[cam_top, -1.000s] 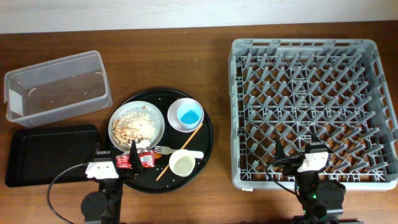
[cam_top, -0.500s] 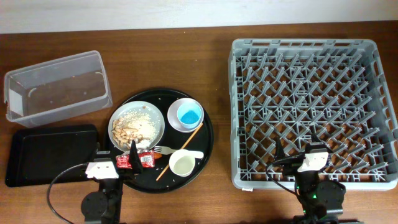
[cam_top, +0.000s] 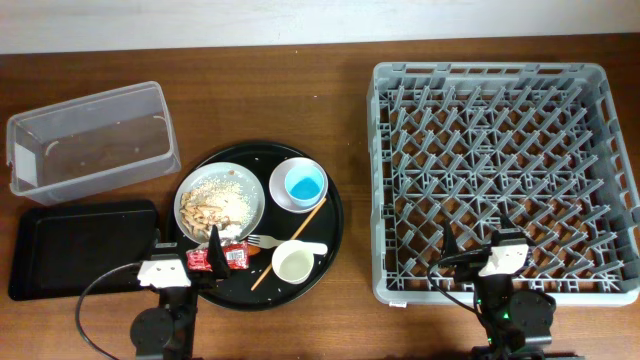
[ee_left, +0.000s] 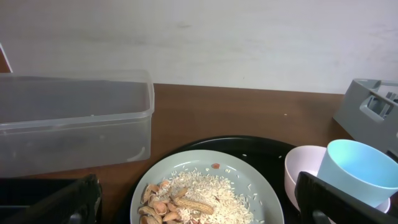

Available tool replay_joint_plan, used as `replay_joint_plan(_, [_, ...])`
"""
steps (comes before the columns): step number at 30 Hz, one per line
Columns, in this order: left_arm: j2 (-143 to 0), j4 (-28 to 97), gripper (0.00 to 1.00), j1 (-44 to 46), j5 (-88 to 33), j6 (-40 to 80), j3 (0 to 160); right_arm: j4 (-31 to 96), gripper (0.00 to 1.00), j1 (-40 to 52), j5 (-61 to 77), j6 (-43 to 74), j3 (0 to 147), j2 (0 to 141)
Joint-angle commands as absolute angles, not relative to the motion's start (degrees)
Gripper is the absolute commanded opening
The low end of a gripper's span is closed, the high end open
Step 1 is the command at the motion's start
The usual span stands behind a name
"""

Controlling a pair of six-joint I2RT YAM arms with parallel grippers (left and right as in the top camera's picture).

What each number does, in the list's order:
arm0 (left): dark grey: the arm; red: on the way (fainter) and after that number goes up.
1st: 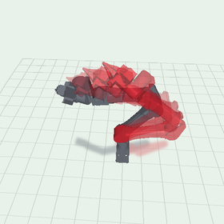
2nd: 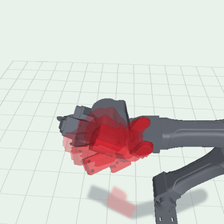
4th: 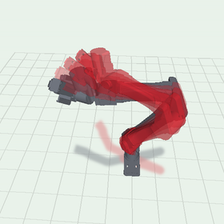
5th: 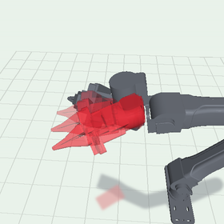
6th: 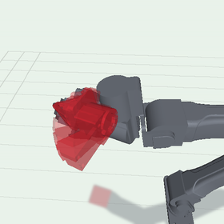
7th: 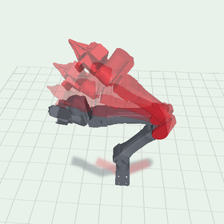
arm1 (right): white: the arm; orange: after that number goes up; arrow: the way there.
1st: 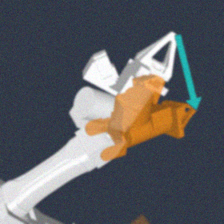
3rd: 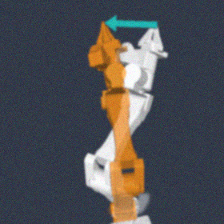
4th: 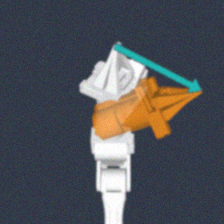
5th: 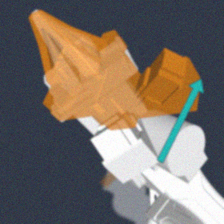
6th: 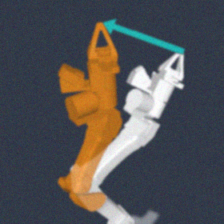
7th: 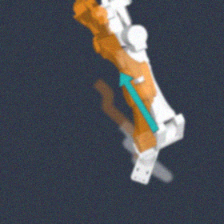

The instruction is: Sort waste into correct bins and load items into the dishwasher rack

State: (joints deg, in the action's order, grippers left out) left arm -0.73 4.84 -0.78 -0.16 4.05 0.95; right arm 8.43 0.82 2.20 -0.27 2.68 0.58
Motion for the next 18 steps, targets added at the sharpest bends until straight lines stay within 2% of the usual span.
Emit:
replay_joint_plan(1, [-0.47, 5.04, 0.99, -0.54, 0.19, 3.38, 0.67, 8.58, 0.99, 1.21, 2.55, 3.81, 2.61, 0.36])
replay_joint_plan(8, [-6.90, 21.04, 0.99, -0.54, -0.25, 3.40, 12.40, 21.96, 0.99, 1.21, 2.79, 6.50, 15.81, 7.60])
replay_joint_plan(12, [-20.32, 28.64, 0.99, -0.54, -0.32, 5.19, 25.41, 33.69, 0.99, 1.21, 2.96, 6.48, 31.73, 23.64])
replay_joint_plan(14, [-30.85, 34.89, 0.99, -0.54, -4.40, 6.22, 33.39, 44.31, 0.99, 1.21, 2.96, 6.46, 42.70, 35.42])
replay_joint_plan(18, [-43.53, 41.87, 0.99, -0.54, -11.07, 6.85, 40.49, 54.37, 0.99, 1.21, 2.98, 6.48, 51.99, 47.33])
